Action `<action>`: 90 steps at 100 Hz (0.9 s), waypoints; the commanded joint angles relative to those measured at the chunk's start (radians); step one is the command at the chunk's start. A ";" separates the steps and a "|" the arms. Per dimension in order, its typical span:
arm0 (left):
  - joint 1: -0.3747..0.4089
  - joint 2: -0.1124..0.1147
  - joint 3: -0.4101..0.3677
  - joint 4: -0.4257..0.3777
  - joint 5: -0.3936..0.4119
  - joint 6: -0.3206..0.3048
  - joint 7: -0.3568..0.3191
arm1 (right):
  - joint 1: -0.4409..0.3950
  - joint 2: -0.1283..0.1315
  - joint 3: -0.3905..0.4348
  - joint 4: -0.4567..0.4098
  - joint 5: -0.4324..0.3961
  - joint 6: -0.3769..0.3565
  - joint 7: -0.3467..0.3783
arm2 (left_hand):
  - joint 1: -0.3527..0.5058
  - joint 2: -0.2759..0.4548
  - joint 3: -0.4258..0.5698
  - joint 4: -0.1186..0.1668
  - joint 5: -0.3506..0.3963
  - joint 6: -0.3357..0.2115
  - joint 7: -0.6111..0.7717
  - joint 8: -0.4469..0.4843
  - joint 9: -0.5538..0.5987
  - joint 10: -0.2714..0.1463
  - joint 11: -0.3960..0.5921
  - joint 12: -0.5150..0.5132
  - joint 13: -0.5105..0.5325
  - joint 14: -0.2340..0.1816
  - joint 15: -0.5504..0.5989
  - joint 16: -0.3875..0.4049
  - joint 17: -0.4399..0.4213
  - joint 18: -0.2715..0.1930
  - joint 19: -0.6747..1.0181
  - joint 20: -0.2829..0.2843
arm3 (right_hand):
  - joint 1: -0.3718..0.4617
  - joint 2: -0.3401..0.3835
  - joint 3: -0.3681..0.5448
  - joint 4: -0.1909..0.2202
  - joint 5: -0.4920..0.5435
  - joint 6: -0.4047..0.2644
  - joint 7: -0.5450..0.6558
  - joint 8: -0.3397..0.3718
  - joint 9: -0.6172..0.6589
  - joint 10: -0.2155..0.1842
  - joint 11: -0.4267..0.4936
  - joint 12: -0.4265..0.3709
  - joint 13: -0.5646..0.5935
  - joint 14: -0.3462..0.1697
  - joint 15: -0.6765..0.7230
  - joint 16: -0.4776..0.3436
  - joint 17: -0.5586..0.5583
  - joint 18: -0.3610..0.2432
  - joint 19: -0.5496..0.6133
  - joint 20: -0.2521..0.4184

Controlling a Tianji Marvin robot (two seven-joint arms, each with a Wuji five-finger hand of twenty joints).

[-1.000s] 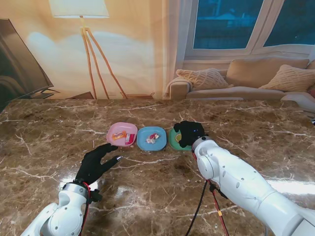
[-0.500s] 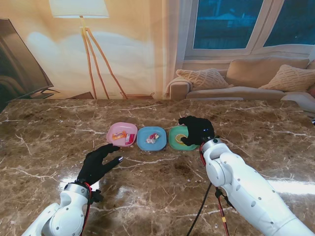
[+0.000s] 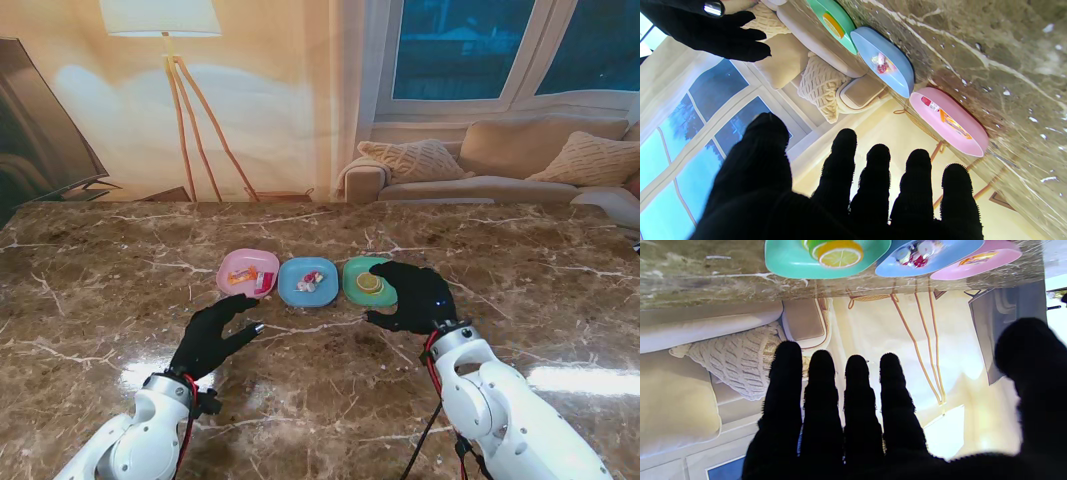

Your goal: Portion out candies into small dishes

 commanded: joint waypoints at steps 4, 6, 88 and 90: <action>-0.003 0.001 0.008 0.013 -0.014 -0.018 -0.018 | -0.043 -0.006 -0.008 0.010 0.021 -0.028 -0.003 | -0.001 0.032 -0.028 0.024 -0.028 0.004 -0.025 -0.026 -0.054 -0.003 -0.022 -0.025 -0.037 -0.026 -0.040 -0.014 -0.016 -0.066 -0.024 -0.006 | -0.093 0.010 0.036 0.043 -0.051 0.015 -0.032 -0.031 -0.027 0.023 -0.028 -0.029 -0.052 -0.014 -0.020 -0.028 -0.022 -0.031 -0.035 -0.036; -0.004 0.001 0.009 0.015 -0.017 -0.022 -0.020 | -0.049 -0.007 -0.008 0.012 0.030 -0.037 -0.007 | -0.003 0.033 -0.029 0.024 -0.030 0.005 -0.027 -0.028 -0.055 -0.005 -0.021 -0.026 -0.038 -0.026 -0.040 -0.015 -0.017 -0.069 -0.025 -0.007 | -0.103 0.017 0.038 0.042 -0.054 0.018 -0.035 -0.034 -0.029 0.028 -0.031 -0.031 -0.054 -0.018 -0.022 -0.029 -0.025 -0.033 -0.038 -0.037; 0.044 0.009 0.010 -0.065 -0.038 -0.070 -0.059 | -0.207 -0.054 0.036 -0.025 0.247 -0.171 -0.095 | -0.037 0.050 -0.042 0.028 -0.049 0.014 -0.032 -0.055 -0.079 -0.011 -0.010 -0.044 -0.079 -0.059 -0.037 -0.045 -0.028 -0.108 -0.058 -0.035 | -0.276 0.368 -0.076 0.055 -0.114 0.103 -0.085 -0.145 -0.103 0.069 -0.069 -0.093 -0.140 -0.039 -0.055 -0.059 -0.105 -0.074 -0.097 -0.046; 0.046 0.009 0.009 -0.069 -0.038 -0.068 -0.060 | -0.209 -0.054 0.038 -0.028 0.248 -0.171 -0.093 | -0.036 0.050 -0.042 0.028 -0.048 0.015 -0.031 -0.055 -0.079 -0.011 -0.010 -0.044 -0.078 -0.057 -0.037 -0.045 -0.028 -0.107 -0.058 -0.036 | -0.272 0.367 -0.077 0.055 -0.114 0.102 -0.084 -0.145 -0.104 0.068 -0.069 -0.093 -0.140 -0.038 -0.055 -0.059 -0.106 -0.074 -0.096 -0.045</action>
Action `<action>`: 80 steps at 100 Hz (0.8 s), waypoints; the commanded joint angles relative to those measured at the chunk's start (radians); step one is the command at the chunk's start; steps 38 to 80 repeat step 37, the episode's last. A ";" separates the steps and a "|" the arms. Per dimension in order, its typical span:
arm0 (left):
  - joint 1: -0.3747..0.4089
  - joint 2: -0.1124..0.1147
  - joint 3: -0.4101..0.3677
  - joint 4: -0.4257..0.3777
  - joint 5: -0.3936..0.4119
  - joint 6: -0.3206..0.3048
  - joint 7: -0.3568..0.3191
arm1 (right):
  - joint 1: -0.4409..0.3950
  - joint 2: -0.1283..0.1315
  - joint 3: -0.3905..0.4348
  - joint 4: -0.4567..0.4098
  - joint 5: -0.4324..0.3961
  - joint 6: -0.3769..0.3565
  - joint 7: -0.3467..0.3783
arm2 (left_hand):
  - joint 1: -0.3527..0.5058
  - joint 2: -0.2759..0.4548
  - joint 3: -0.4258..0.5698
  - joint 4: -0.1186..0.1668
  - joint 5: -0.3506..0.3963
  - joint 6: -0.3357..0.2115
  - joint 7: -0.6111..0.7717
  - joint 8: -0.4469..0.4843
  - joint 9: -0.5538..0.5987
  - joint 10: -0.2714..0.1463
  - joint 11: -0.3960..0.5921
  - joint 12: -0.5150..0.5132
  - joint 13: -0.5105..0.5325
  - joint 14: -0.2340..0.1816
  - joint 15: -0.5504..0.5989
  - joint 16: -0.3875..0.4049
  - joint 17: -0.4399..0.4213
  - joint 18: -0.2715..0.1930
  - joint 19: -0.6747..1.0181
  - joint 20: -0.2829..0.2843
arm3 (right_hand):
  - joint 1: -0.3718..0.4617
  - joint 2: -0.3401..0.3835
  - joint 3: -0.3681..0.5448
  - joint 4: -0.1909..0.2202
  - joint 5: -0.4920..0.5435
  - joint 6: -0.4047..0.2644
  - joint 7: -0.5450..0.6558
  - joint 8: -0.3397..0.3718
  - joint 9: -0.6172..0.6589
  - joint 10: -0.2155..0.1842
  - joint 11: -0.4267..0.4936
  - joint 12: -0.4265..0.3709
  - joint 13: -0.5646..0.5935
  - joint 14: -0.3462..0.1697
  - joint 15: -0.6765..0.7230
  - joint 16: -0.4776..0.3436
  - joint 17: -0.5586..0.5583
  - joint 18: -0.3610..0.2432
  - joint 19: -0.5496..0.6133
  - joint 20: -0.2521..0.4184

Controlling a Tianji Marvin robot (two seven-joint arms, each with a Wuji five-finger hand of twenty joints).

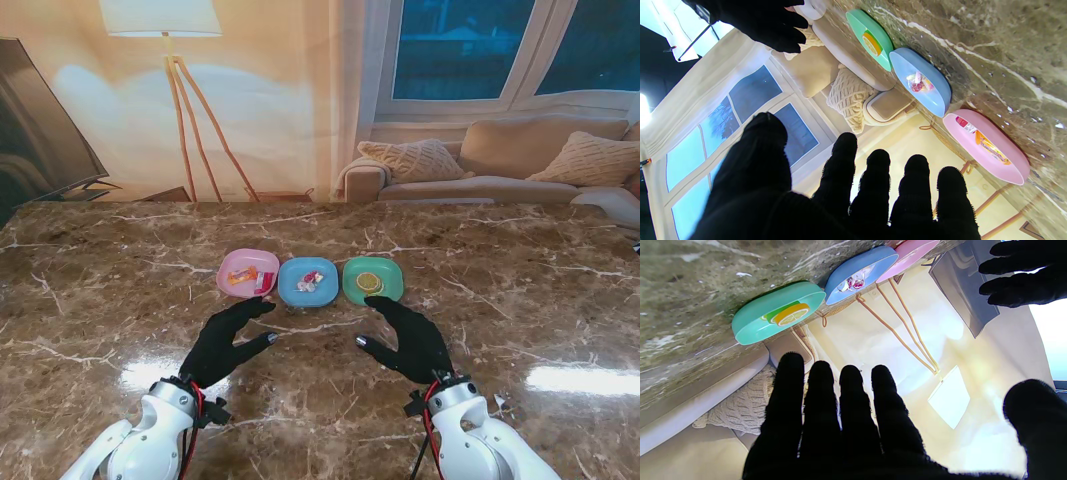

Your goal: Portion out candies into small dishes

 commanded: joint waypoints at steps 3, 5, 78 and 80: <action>0.015 0.002 -0.002 -0.022 0.004 0.013 -0.007 | -0.021 -0.001 0.007 -0.014 0.008 0.003 0.022 | -0.036 0.050 -0.026 0.028 -0.017 0.006 -0.010 -0.030 -0.027 -0.009 0.004 -0.019 -0.026 -0.034 -0.024 -0.019 -0.015 -0.044 -0.032 -0.020 | 0.006 0.018 -0.027 0.019 -0.038 -0.006 -0.011 -0.014 -0.029 0.003 -0.016 -0.020 -0.039 -0.037 -0.014 -0.019 -0.019 -0.037 -0.018 -0.020; 0.017 0.003 -0.003 -0.026 0.005 0.015 -0.009 | -0.023 0.000 0.008 -0.017 0.007 0.003 0.023 | -0.037 0.050 -0.026 0.028 -0.018 0.005 -0.010 -0.030 -0.027 -0.011 0.004 -0.019 -0.026 -0.034 -0.023 -0.019 -0.015 -0.044 -0.032 -0.020 | 0.009 0.017 -0.028 0.018 -0.039 -0.007 -0.010 -0.014 -0.029 0.002 -0.015 -0.020 -0.039 -0.037 -0.014 -0.019 -0.019 -0.037 -0.017 -0.019; 0.025 0.003 -0.007 -0.033 0.017 0.016 -0.002 | -0.031 0.003 0.012 -0.031 -0.016 0.002 0.020 | -0.034 0.050 -0.027 0.028 -0.015 0.006 -0.008 -0.029 -0.024 -0.009 0.003 -0.019 -0.022 -0.034 -0.023 -0.019 -0.015 -0.040 -0.030 -0.020 | 0.039 0.010 -0.039 0.013 -0.055 -0.024 -0.005 -0.010 -0.041 -0.009 -0.010 -0.017 -0.039 -0.033 -0.011 -0.014 -0.024 -0.041 -0.004 -0.005; 0.025 0.003 -0.007 -0.033 0.017 0.016 -0.002 | -0.031 0.003 0.012 -0.031 -0.016 0.002 0.020 | -0.034 0.050 -0.027 0.028 -0.015 0.006 -0.008 -0.029 -0.024 -0.009 0.003 -0.019 -0.022 -0.034 -0.023 -0.019 -0.015 -0.040 -0.030 -0.020 | 0.039 0.010 -0.039 0.013 -0.055 -0.024 -0.005 -0.010 -0.041 -0.009 -0.010 -0.017 -0.039 -0.033 -0.011 -0.014 -0.024 -0.041 -0.004 -0.005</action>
